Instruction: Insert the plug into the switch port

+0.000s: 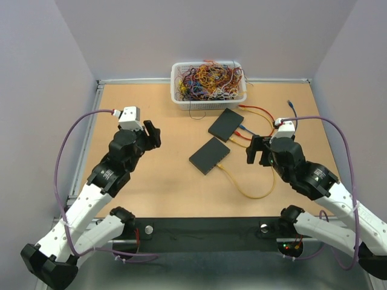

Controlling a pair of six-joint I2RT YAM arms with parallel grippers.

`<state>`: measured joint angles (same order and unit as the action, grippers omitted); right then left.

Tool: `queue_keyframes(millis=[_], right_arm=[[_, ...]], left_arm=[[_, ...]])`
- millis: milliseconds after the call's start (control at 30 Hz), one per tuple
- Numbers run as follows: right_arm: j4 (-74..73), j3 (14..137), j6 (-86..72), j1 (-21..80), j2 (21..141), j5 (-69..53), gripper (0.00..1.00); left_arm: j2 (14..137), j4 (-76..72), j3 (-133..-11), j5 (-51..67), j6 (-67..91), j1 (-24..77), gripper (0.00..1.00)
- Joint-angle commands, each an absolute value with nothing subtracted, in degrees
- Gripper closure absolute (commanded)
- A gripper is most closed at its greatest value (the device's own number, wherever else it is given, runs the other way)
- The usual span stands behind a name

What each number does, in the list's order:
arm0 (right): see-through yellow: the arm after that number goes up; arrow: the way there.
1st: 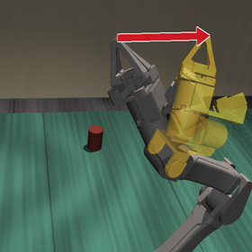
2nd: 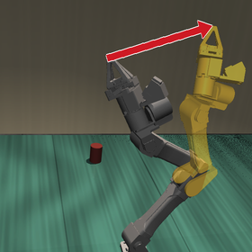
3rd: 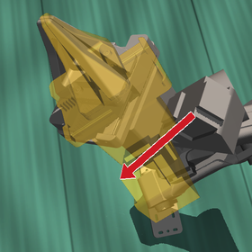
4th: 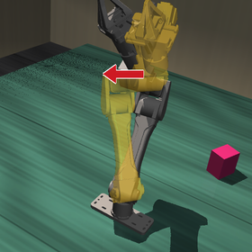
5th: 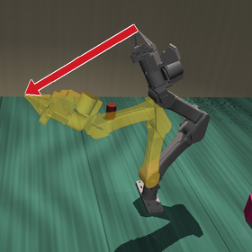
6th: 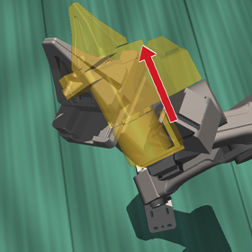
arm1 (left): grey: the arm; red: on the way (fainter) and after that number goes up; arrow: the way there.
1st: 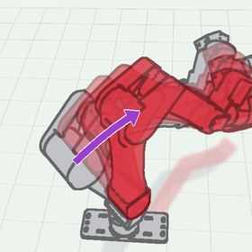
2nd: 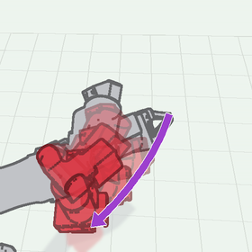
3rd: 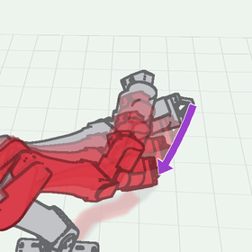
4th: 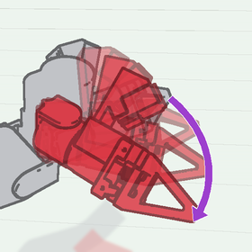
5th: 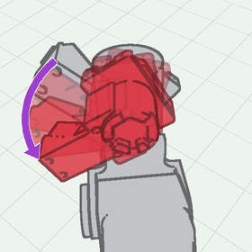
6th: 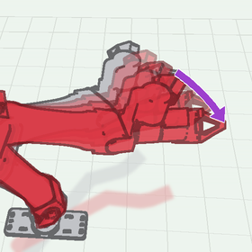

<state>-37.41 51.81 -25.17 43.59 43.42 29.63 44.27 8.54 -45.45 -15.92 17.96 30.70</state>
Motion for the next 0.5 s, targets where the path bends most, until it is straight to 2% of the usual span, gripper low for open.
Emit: queue_keyframes(millis=[0,133,467], right_arm=[[-41.13,53.53,-27.95,44.03,42.37,36.39,0.00],[-41.13,51.77,-29.71,44.03,40.96,40.42,0.00],[-41.13,51.50,-29.44,44.03,40.34,40.17,0.00]], left_arm=[[40.53,10.38,-44.30,-21.18,14.50,30.85,0.32],[36.57,7.57,-43.07,-19.60,14.33,30.76,0.32],[33.49,7.82,-42.63,-21.88,14.94,30.85,0.32]])
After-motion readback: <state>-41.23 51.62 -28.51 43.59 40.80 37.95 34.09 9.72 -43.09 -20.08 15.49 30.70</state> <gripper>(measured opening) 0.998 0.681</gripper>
